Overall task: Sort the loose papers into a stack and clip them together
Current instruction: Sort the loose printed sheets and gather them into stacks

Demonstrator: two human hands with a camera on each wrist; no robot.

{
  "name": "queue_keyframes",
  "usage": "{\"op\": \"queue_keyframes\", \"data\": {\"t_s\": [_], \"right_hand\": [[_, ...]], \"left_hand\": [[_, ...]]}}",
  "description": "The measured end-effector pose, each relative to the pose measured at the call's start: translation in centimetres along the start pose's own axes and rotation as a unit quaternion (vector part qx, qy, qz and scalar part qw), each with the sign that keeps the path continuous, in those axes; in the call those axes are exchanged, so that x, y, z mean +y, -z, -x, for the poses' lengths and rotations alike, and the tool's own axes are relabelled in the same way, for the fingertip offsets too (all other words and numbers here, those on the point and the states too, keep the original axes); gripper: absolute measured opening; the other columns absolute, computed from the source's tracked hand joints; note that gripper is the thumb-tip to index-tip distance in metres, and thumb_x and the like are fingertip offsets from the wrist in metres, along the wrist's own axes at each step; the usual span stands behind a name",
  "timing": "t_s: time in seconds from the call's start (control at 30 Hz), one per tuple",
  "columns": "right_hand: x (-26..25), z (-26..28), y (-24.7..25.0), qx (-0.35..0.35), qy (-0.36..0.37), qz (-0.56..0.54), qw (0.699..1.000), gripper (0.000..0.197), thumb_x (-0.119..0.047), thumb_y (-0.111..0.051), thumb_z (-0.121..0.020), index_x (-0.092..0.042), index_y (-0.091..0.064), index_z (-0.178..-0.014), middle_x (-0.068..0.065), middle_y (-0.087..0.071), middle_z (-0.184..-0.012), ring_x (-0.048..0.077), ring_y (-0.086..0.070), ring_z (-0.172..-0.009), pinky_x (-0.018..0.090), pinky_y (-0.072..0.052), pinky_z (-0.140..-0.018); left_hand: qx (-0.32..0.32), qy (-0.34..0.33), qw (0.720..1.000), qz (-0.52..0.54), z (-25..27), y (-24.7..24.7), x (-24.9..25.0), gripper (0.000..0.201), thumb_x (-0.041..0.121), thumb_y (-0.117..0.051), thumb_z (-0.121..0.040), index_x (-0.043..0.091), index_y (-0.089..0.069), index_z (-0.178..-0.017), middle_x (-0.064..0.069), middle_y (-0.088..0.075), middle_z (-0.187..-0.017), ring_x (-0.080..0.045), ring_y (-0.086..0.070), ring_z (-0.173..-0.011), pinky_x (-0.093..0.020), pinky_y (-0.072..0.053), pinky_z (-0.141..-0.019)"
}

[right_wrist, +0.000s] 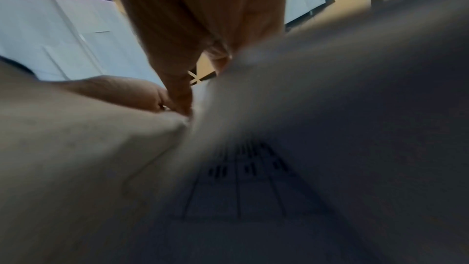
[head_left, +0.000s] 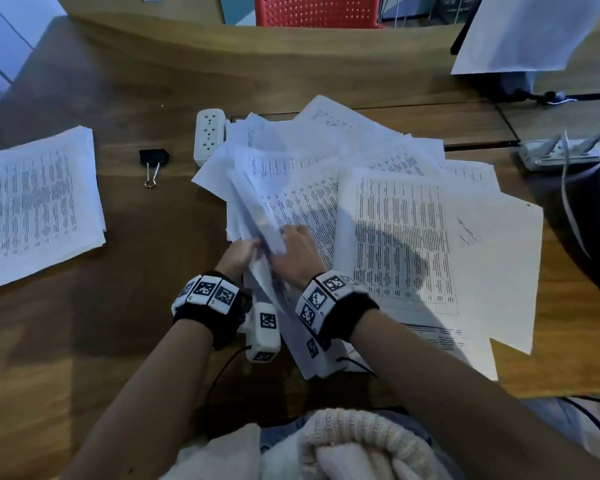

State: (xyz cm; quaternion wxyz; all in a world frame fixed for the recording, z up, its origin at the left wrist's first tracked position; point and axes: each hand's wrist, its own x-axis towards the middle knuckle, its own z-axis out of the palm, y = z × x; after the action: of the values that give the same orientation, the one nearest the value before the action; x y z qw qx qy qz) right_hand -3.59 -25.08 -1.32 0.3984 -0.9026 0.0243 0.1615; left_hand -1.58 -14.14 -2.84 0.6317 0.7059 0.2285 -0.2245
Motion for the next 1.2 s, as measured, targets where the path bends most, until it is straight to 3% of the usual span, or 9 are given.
{"op": "queue_keyframes", "data": {"t_s": [0.13, 0.23, 0.3, 0.47, 0.6, 0.77, 0.87, 1.03, 1.2], "right_hand": [[0.3, -0.5, 0.3, -0.042, -0.023, -0.017, 0.999, 0.049, -0.042, -0.045, -0.094, -0.001, -0.055, -0.12, 0.016, -0.056, -0.126, 0.029, -0.05, -0.12, 0.036, -0.036, -0.101], [2.1, -1.2, 3.1, 0.044, -0.058, -0.057, 0.996, 0.037, -0.026, -0.049, -0.094, -0.001, -0.056, -0.12, 0.013, -0.059, -0.125, 0.026, -0.053, -0.118, 0.033, -0.039, -0.101], [4.4, -1.9, 5.6, 0.135, -0.114, -0.011, 0.984, 0.04, -0.019, -0.054, -0.089, -0.002, -0.05, -0.125, 0.015, -0.052, -0.131, 0.029, -0.048, -0.123, 0.038, -0.039, -0.103], [9.4, -0.3, 11.9, 0.169, -0.375, 0.096, 0.906, 0.108, -0.057, -0.068, -0.072, -0.004, -0.01, -0.146, 0.022, -0.007, -0.153, 0.039, -0.011, -0.141, 0.058, -0.018, -0.111], [12.1, 0.3, 12.7, 0.248, -0.434, 0.072, 0.863, 0.117, -0.068, -0.072, -0.053, 0.003, -0.028, -0.135, 0.022, -0.027, -0.14, 0.036, -0.026, -0.132, 0.052, -0.027, -0.106], [12.6, -0.5, 12.5, 0.213, -0.368, 0.035, 0.904, 0.063, -0.037, -0.072, -0.076, 0.003, -0.05, -0.119, 0.022, -0.05, -0.126, 0.031, -0.052, -0.106, 0.035, -0.05, -0.079], [12.3, -1.0, 11.9, 0.232, -0.284, 0.016, 0.93, 0.025, -0.009, -0.055, -0.089, 0.003, -0.059, -0.11, 0.02, -0.065, -0.109, 0.025, -0.057, -0.083, 0.022, -0.042, -0.06], [11.4, -1.4, 10.8, 0.233, -0.217, 0.007, 0.948, 0.02, -0.008, -0.049, -0.092, 0.001, -0.06, -0.106, 0.02, -0.065, -0.103, 0.019, -0.051, -0.077, 0.014, -0.026, -0.047], [9.7, -2.2, 10.3, 0.229, -0.168, 0.002, 0.959, 0.023, -0.007, -0.043, -0.095, 0.003, -0.058, -0.109, 0.018, -0.063, -0.095, 0.02, -0.051, -0.077, 0.025, -0.042, -0.058]], "left_hand": [[-0.067, 0.025, 0.983, 0.171, 0.8, 0.5, -0.1, 0.056, 0.051, -0.025, -0.097, 0.009, -0.061, -0.103, -0.01, -0.073, -0.087, -0.02, -0.068, -0.073, -0.029, -0.057, -0.072], [0.005, 0.004, 1.0, -0.012, 0.6, 0.9, -0.7, 0.031, 0.015, -0.059, -0.09, -0.003, -0.057, -0.114, -0.019, -0.065, -0.111, -0.026, -0.062, -0.085, -0.035, -0.052, -0.08], [0.051, -0.004, 0.995, -0.085, -0.2, 1.2, -1.2, 0.03, 0.003, -0.057, -0.088, -0.002, -0.055, -0.118, -0.015, -0.062, -0.109, -0.024, -0.054, -0.089, -0.033, -0.045, -0.08], [0.087, -0.015, 0.993, -0.085, -1.4, 1.3, -1.5, 0.03, 0.001, -0.054, -0.087, 0.001, -0.057, -0.118, -0.016, -0.062, -0.107, -0.03, -0.059, -0.098, -0.038, -0.049, -0.091], [0.106, -0.028, 0.992, -0.067, -1.8, 1.3, -1.5, 0.035, -0.001, -0.053, -0.087, 0.001, -0.056, -0.122, -0.02, -0.061, -0.121, -0.033, -0.058, -0.109, -0.046, -0.045, -0.102], [0.138, -0.039, 0.984, -0.105, -1.6, 1.2, -1.2, 0.034, 0.003, -0.053, -0.086, 0.003, -0.057, -0.12, -0.016, -0.063, -0.115, -0.036, -0.058, -0.112, -0.041, -0.047, -0.098], [0.242, -0.044, 0.958, -0.145, -1.3, 2.6, 1.0, 0.036, 0.007, -0.048, -0.088, 0.002, -0.055, -0.123, -0.018, -0.058, -0.126, -0.037, -0.053, -0.118, -0.038, -0.043, -0.098], [0.344, -0.098, 0.928, -0.105, -1.0, 8.9, 6.5, 0.042, 0.014, -0.044, -0.094, -0.005, -0.043, -0.131, -0.02, -0.049, -0.136, -0.033, -0.048, -0.124, -0.036, -0.04, -0.092], [0.334, -0.169, 0.927, -0.01, -1.0, 12.1, 8.2, 0.036, 0.021, -0.048, -0.076, 0.016, -0.055, -0.112, 0.001, -0.056, -0.097, -0.021, -0.052, -0.094, -0.034, -0.044, -0.084]]}}
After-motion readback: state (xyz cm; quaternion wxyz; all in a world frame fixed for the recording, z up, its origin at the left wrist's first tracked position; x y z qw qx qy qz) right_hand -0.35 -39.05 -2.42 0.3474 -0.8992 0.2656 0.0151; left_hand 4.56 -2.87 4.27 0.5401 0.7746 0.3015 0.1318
